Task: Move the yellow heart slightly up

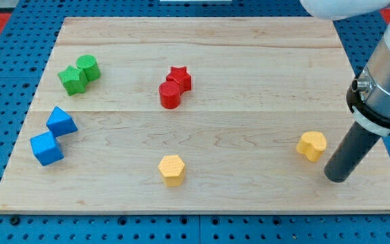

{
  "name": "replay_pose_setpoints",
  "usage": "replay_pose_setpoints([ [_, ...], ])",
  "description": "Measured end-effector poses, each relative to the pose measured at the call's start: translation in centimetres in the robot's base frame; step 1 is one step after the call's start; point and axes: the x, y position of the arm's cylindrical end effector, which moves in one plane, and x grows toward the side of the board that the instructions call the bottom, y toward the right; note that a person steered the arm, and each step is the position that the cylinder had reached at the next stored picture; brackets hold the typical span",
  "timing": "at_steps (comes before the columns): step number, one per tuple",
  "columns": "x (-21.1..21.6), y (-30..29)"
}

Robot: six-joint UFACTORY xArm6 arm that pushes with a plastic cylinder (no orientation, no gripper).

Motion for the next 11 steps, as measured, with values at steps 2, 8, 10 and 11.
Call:
replay_pose_setpoints([
  [2, -2.0, -0.9],
  [8, -2.6, 5.7],
  [10, -4.8, 2.7],
  [11, -4.8, 0.5],
])
